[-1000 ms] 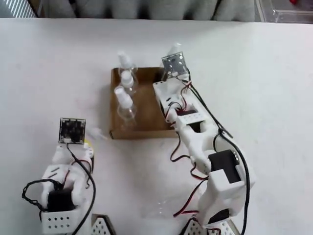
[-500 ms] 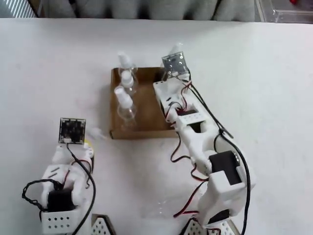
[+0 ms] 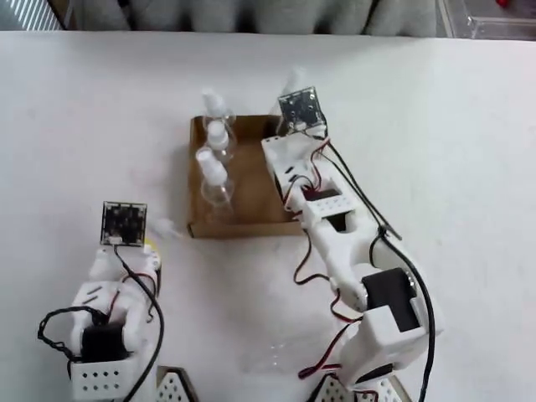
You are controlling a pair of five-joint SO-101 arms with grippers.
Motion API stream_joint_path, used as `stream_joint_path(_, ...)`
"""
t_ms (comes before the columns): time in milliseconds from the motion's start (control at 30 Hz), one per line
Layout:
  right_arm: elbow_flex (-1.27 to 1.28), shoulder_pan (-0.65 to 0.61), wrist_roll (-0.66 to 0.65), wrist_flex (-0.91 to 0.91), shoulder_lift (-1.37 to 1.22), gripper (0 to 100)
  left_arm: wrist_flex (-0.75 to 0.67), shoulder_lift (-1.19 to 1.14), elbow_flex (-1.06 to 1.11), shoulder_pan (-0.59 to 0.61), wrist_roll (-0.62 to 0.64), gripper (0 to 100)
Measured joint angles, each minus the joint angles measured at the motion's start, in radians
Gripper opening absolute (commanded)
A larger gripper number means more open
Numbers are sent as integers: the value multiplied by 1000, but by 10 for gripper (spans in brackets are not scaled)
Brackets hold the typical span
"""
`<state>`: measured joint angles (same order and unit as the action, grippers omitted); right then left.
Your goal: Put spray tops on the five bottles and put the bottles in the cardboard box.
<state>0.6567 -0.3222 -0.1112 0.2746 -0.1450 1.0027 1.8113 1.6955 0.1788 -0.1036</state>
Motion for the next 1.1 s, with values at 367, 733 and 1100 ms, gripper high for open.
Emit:
stream_joint_path(367, 20, 0, 0, 0, 0, 276, 0, 0, 0, 0, 0, 23)
stream_joint_path(733, 41, 0, 0, 0, 8, 279, 0, 0, 0, 0, 0, 23)
stream_joint_path(1100, 77, -2, 0, 0, 9, 279, 0, 0, 0, 0, 0, 23)
